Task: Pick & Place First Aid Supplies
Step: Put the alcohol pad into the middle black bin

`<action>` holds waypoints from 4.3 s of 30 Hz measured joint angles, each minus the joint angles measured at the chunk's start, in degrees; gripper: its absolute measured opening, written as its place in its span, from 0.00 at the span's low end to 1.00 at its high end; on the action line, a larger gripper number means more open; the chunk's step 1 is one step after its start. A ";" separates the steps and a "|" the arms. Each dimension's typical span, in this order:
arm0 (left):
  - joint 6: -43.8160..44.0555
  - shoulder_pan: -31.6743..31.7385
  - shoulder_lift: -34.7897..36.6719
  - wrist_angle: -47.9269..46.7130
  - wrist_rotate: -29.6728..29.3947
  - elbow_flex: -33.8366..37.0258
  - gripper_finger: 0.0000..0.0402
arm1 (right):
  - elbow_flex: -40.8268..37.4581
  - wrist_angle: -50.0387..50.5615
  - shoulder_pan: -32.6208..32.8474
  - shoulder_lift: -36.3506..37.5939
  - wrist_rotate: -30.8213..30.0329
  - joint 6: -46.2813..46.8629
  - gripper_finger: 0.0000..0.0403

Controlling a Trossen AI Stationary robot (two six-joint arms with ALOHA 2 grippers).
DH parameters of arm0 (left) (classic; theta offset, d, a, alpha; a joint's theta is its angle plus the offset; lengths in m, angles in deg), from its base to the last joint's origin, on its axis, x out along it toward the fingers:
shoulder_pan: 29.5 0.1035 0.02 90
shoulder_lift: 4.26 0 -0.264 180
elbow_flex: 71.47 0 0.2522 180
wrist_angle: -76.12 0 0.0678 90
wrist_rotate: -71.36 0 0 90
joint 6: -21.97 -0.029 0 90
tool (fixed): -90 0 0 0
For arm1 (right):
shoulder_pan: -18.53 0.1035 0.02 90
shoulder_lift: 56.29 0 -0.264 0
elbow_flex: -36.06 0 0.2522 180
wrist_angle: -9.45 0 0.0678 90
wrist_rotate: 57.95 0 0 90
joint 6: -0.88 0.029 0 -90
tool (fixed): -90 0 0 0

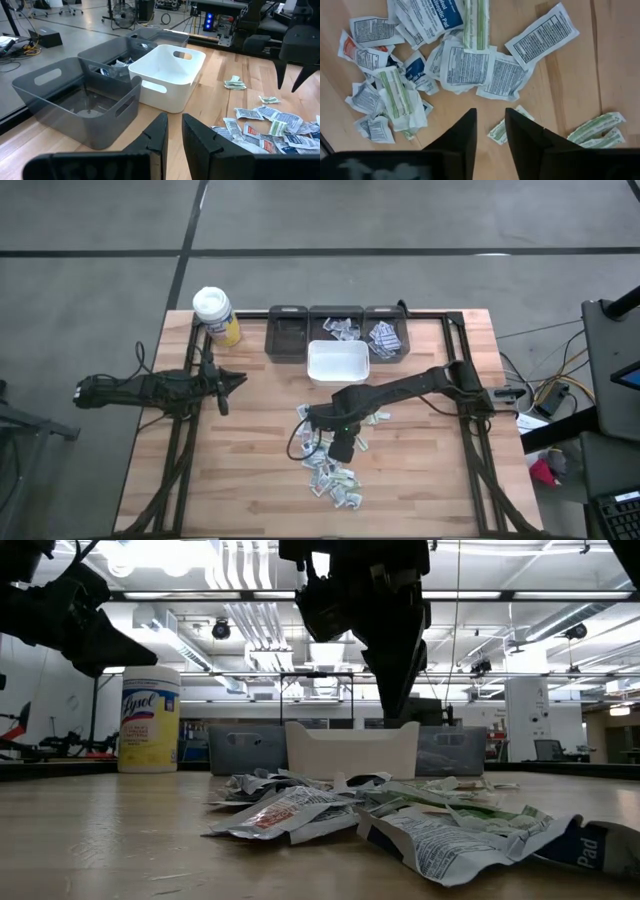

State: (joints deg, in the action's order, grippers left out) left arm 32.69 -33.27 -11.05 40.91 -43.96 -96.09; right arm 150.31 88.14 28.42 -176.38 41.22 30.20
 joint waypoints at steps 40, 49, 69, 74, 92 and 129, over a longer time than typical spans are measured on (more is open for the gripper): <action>0.83 0.00 0.00 0.03 0.33 0.00 0.13 | -11.52 -11.79 -1.66 0.00 -2.62 -0.81 0.38; 1.22 -0.02 0.00 0.02 0.33 0.00 0.13 | -13.20 -15.06 -1.70 0.00 -1.62 0.59 0.38; 1.25 -0.02 0.00 0.02 0.24 0.00 0.13 | -16.40 -17.04 -2.27 0.05 -4.68 0.28 0.18; 1.25 -0.01 0.00 0.02 0.24 0.00 0.13 | -16.26 -16.80 -3.14 0.02 -4.16 0.24 0.09; 0.45 -0.01 0.01 0.01 0.20 0.00 0.13 | -8.48 -3.71 -6.13 1.09 -0.28 -4.55 0.02; -1.94 -0.01 0.00 -0.02 -0.18 0.00 0.13 | 16.91 -10.16 -34.92 0.87 -31.63 -38.82 0.02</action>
State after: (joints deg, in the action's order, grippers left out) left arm 30.75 -33.28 -11.05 40.89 -44.14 -96.09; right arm 167.22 77.98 -6.50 -175.51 9.59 -8.61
